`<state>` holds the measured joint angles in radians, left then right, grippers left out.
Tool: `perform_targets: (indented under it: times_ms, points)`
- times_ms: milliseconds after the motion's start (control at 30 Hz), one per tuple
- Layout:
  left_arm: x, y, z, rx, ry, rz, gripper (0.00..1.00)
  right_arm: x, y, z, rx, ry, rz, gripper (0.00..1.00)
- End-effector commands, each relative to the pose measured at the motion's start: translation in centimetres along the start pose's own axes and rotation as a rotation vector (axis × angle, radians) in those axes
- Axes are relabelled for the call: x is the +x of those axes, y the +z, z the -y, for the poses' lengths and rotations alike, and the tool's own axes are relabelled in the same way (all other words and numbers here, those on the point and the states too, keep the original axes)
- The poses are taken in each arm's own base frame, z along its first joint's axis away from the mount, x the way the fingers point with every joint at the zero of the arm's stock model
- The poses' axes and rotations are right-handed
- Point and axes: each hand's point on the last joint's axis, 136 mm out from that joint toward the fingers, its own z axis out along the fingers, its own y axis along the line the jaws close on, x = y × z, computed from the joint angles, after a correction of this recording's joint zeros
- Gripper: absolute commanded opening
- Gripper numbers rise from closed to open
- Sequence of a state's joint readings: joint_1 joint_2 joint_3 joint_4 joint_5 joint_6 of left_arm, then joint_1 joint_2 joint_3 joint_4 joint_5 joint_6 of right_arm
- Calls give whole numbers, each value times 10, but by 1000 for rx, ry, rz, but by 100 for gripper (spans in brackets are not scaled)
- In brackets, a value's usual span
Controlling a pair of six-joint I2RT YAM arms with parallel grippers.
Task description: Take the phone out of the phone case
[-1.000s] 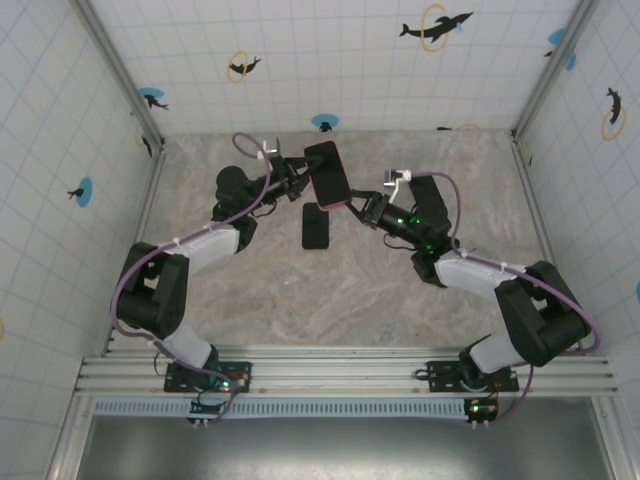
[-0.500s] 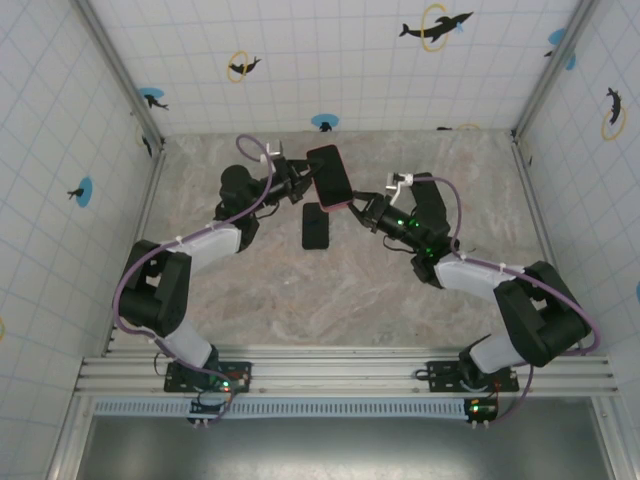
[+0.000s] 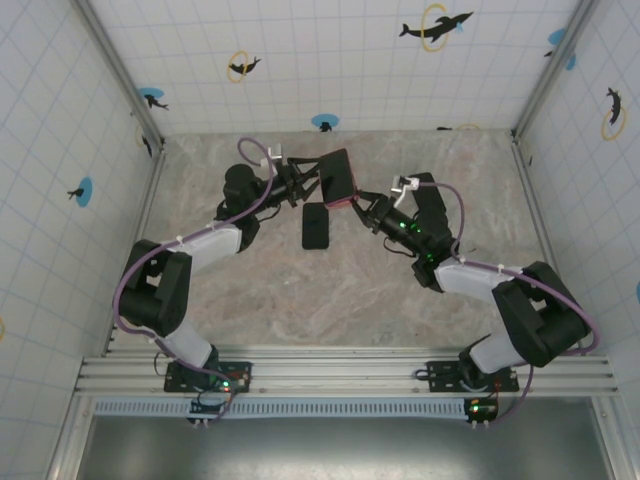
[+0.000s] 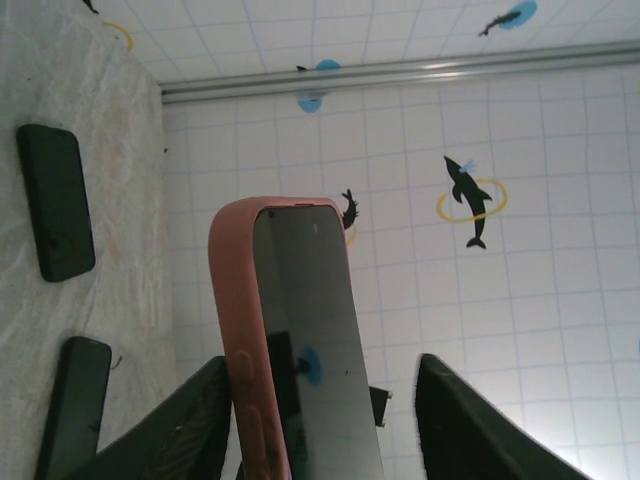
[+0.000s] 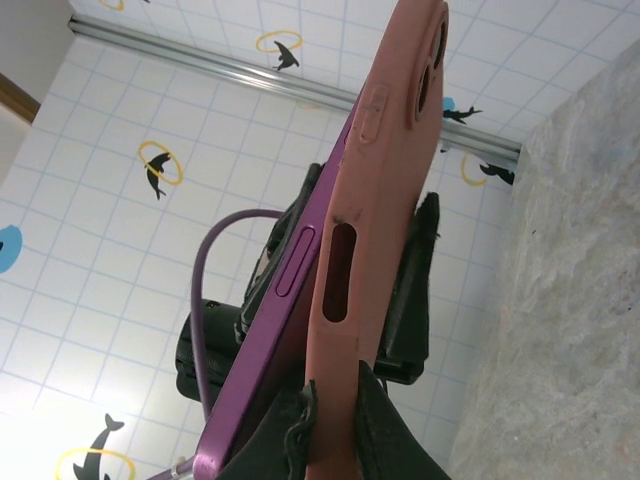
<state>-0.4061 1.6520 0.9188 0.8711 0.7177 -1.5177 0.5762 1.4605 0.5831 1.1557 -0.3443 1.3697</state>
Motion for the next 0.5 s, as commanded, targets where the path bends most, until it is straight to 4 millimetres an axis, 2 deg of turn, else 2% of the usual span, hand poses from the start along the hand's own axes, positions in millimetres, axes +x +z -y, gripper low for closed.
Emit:
perform_targets:
  times_ms: [0,67,233,400,433,467]
  points:
    - [-6,2,-2,-43,32,31,62,-14,-4,-34,-122,-54,73,0]
    - [-7,0,-1,-62,41,47,67,-16,-4,-34,-131,-60,81,0]
    - [-7,-6,2,-94,48,66,71,-23,-2,-38,-161,-76,105,0]
    - [-1,-30,-4,-140,19,160,72,-35,4,-32,-146,-113,153,0]
    - [14,-27,-4,-141,12,148,71,-37,4,-30,-139,-118,164,0]
    - [18,-30,-5,-144,1,165,71,-39,4,-28,-132,-123,180,0]
